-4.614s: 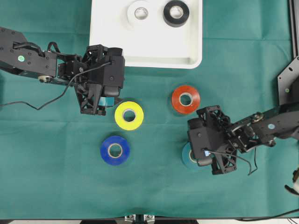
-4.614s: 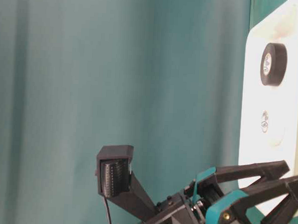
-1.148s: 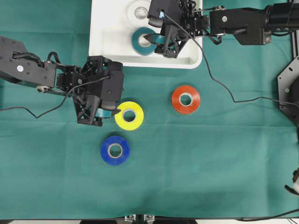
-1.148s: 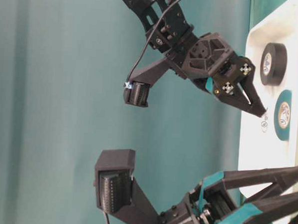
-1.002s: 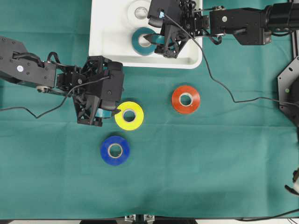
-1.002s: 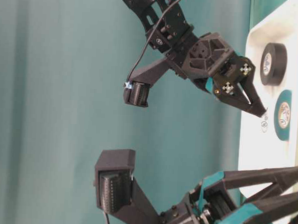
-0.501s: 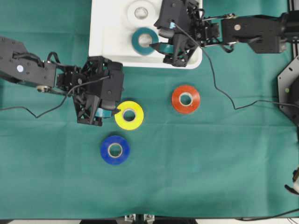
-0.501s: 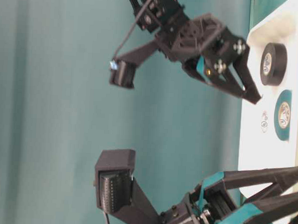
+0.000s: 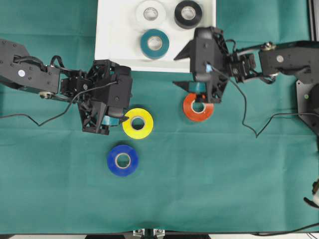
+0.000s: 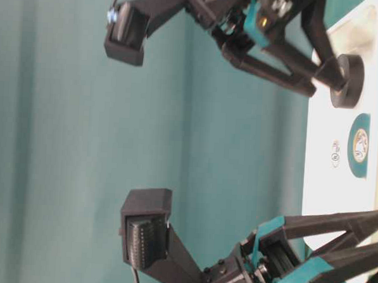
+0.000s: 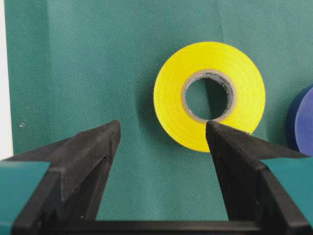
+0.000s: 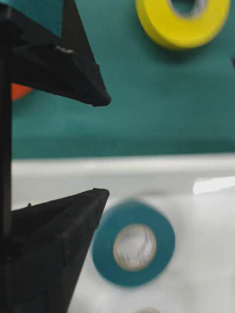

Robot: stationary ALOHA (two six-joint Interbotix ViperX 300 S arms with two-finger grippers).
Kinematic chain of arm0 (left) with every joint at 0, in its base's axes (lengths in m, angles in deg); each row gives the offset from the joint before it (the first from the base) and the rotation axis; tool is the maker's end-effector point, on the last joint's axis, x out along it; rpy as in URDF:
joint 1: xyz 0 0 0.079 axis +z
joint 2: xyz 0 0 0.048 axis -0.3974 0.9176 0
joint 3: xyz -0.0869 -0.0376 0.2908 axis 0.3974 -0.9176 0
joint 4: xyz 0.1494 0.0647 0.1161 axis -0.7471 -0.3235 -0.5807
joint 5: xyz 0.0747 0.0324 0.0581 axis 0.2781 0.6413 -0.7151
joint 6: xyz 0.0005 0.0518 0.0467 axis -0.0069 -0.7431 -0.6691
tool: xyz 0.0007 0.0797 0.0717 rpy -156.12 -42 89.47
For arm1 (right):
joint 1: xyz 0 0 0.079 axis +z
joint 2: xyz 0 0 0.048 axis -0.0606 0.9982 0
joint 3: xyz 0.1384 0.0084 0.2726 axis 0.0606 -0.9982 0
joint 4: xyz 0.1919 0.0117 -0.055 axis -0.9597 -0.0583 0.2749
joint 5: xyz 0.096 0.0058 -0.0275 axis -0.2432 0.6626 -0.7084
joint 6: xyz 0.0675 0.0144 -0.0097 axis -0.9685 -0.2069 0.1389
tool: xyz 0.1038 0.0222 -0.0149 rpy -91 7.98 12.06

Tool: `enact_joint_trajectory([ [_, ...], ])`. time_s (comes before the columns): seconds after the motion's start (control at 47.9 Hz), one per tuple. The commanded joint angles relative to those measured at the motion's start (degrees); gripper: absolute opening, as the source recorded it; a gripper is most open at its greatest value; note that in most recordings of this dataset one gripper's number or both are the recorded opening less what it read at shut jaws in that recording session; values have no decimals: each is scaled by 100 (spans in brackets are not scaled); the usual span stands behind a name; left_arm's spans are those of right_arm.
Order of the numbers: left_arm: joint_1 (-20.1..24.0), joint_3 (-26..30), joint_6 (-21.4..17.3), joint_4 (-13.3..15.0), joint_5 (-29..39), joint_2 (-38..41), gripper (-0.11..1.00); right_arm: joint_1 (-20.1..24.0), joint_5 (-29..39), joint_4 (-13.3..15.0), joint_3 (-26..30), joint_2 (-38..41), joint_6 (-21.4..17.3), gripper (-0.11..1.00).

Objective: Put the tape alternately from left to right into the white case.

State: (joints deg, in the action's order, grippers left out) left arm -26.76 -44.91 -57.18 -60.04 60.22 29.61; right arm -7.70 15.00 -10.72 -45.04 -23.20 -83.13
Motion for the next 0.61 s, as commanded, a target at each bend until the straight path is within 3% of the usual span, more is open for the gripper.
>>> enact_joint_trajectory([
  [0.0,-26,114,9,9,-35,-70,95,176,-35,-9,-44,-167,-9,75],
  [0.376,-26,114,9,9,-44,-70,95,633,-35,-35,-264,-272,-18,75],
  [0.585,-44,123,9,9,-62,-35,95,659,-35,-35,-272,-272,-18,75],
])
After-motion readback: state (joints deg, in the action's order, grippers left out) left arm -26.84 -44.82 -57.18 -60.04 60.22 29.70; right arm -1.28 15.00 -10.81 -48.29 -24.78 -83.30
